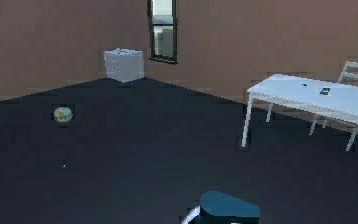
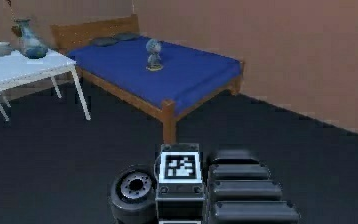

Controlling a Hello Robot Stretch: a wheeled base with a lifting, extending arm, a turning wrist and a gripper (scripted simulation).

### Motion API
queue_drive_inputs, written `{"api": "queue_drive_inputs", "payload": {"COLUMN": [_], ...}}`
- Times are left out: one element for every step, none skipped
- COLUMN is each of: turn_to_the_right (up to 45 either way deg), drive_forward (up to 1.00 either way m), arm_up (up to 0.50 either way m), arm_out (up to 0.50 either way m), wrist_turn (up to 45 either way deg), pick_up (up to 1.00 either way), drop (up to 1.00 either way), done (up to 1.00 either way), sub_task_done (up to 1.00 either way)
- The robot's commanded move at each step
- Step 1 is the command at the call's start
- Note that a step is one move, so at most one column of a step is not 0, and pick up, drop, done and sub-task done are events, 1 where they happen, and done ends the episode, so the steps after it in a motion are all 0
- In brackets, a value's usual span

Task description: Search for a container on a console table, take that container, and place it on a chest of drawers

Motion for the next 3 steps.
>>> {"api": "queue_drive_inputs", "payload": {"turn_to_the_right": [-18.0,0.0,0.0], "drive_forward": [0.00,1.00,1.00], "arm_up": [0.00,0.00,0.00], "arm_out": [0.00,0.00,0.00], "wrist_turn": [0.0,0.0,0.0], "pick_up": [0.00,0.00,0.00], "drop": [0.00,0.00,0.00], "done": [0.00,0.00,0.00], "sub_task_done": [0.00,0.00,0.00]}}
